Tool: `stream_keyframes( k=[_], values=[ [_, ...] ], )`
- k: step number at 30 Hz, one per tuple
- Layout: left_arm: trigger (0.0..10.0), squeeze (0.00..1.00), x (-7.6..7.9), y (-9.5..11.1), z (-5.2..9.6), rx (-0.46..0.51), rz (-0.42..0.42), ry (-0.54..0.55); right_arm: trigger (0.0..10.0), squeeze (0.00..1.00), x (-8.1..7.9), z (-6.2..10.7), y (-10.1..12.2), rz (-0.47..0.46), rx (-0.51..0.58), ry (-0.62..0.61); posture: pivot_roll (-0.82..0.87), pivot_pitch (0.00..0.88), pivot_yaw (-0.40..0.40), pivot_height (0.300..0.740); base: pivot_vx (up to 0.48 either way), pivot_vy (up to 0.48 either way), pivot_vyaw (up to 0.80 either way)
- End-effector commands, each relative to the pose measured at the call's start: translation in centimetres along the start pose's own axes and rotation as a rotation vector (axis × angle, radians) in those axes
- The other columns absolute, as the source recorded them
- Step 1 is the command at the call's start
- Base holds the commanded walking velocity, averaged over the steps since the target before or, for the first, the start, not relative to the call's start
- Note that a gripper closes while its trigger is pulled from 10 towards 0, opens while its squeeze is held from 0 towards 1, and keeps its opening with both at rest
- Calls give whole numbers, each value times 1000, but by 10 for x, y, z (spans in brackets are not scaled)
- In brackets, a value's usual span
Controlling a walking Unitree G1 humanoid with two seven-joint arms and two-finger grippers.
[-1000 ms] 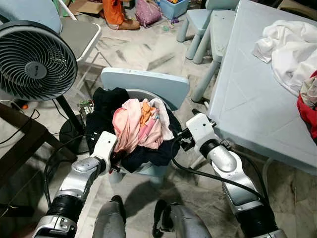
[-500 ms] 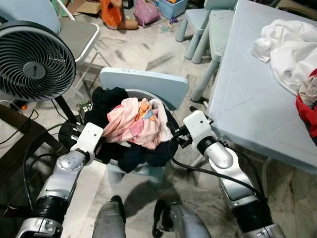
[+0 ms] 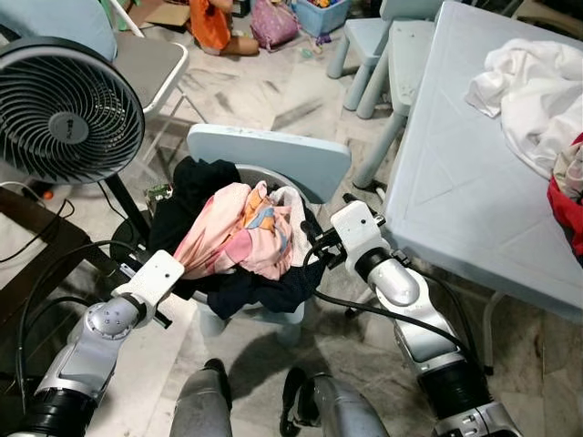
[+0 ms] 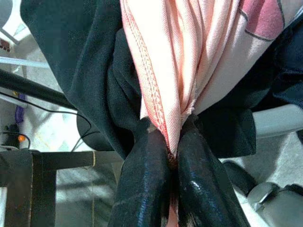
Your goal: Hang hanger
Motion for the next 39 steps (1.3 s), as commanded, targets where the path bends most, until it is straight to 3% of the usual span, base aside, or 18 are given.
stream_keyframes(
  k=[1, 5, 12, 13, 17, 19, 21, 22, 26, 29, 30, 31, 36, 39],
  values=[
    [10000, 1000, 7, -8, 0, -34, 49, -21, 10000, 0, 0, -1, -3, 2, -5, -3, 35, 146, -74, 740, 0, 0, 0],
    [10000, 1000, 11, -1, -4, -20, 83, -26, 10000, 0, 3, -2, -1, 6, 1, -8, 31, 143, -72, 740, 0, 0, 0],
    [10000, 1000, 0, -2, 1, -34, 50, 37, 10000, 0, 5, -1, -2, 10, 3, -15, 32, 143, -71, 740, 0, 0, 0],
    [10000, 0, -2, -4, 3, -47, 19, 50, 10000, 0, 5, -1, -2, 9, 4, -14, 38, 143, -65, 740, 0, 0, 0],
    [10000, 0, -10, -4, 10, -61, 34, 126, 10000, 0, 3, -2, -2, 8, 9, -11, 38, 143, -65, 740, 0, 0, 0],
    [10000, 0, -6, -2, 13, -54, 44, 117, 10000, 0, 3, -2, -2, 7, 9, -13, 47, 148, -61, 740, 0, 0, 0],
    [10000, 0, 0, 0, 14, -45, 114, 99, 10000, 0, 4, -3, -2, 6, 8, -15, 47, 149, -61, 740, 0, 0, 0],
    [10000, 1000, 6, 0, 14, -47, 165, 78, 10000, 0, 4, -3, -2, 6, 8, -15, 46, 150, -61, 740, 0, 0, 0],
    [10000, 1000, 18, -3, 15, -59, 181, 18, 10000, 0, 4, -3, -2, 8, 9, -16, 45, 149, -62, 740, 0, 0, 0],
    [10000, 1000, 22, -6, 19, -73, 104, -3, 10000, 0, 5, -3, -2, 9, 10, -19, 46, 151, -60, 740, 0, 0, 0],
    [10000, 255, 23, -7, 21, -75, 95, -8, 10000, 0, 5, -3, -2, 9, 10, -19, 46, 151, -60, 740, 0, 0, 0],
    [10000, 0, 24, -7, 22, -78, 90, -12, 10000, 0, 5, -3, -2, 9, 11, -20, 46, 151, -60, 740, 0, 0, 0],
    [10000, 0, 19, -7, 31, -85, 22, -11, 10000, 0, 3, -4, -2, 11, 13, -14, 57, 156, -62, 740, 0, 0, 0],
    [10000, 0, 14, -6, 33, -87, 23, 17, 10000, 0, 2, -5, -2, 11, 13, -11, 57, 156, -62, 740, 0, 0, 0]
  ],
)
Point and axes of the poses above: a point about 5 cm out from each wrist's last joint towards the gripper, its own z axis pointing back from the gripper into the wrist, its own y axis along the axis of the wrist's last joint, x = y × z, the point moved 3 cm from there along -z, pointing out of the wrist towards the gripper, and after that the axes turned 14 degrees about -z, right-handed, at the moved point
